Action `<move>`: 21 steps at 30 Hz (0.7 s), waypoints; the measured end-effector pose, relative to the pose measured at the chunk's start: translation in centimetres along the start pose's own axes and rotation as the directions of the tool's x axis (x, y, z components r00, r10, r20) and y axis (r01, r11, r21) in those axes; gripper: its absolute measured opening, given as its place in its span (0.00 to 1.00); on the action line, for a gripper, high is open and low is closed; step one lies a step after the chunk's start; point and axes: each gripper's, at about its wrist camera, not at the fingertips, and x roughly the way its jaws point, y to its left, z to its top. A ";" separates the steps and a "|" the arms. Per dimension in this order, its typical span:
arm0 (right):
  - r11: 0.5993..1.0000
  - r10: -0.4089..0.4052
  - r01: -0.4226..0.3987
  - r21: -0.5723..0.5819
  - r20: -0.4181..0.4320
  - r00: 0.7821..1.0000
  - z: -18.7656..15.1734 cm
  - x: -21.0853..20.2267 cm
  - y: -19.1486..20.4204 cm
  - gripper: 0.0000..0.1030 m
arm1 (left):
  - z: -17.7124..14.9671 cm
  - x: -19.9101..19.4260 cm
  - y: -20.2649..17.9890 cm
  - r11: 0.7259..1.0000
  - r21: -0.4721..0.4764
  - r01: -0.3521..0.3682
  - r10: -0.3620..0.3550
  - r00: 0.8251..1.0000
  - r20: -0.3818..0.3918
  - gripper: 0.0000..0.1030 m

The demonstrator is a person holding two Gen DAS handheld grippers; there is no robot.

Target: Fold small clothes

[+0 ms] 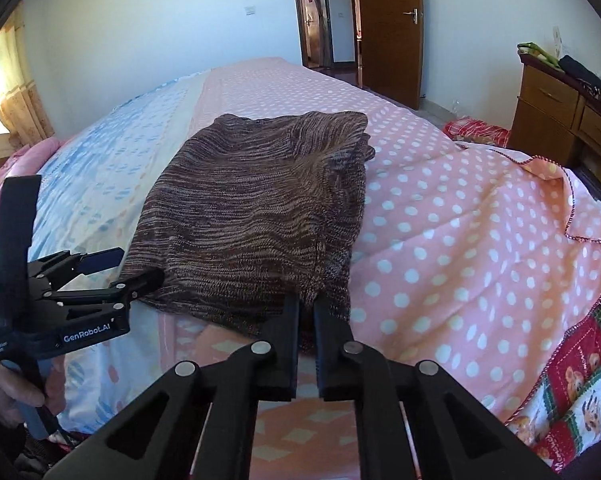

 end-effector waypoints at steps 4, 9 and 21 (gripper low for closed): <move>0.996 -0.014 0.015 0.084 -0.022 1.000 0.4 0.0 -2.2 0.05 | -0.6 -0.7 -1.5 0.990 0.133 -0.035 0.032 0.999 0.028 0.39; 0.988 -0.126 0.136 0.074 -0.119 0.985 -0.9 0.3 -4.2 0.00 | -1.4 -1.1 -0.9 0.989 0.147 -0.007 0.004 1.000 0.026 0.39; 0.990 0.022 0.000 -0.139 0.157 0.987 2.6 -3.6 4.7 0.00 | -0.8 -4.3 -0.6 0.995 0.084 -0.046 0.040 0.996 0.074 0.68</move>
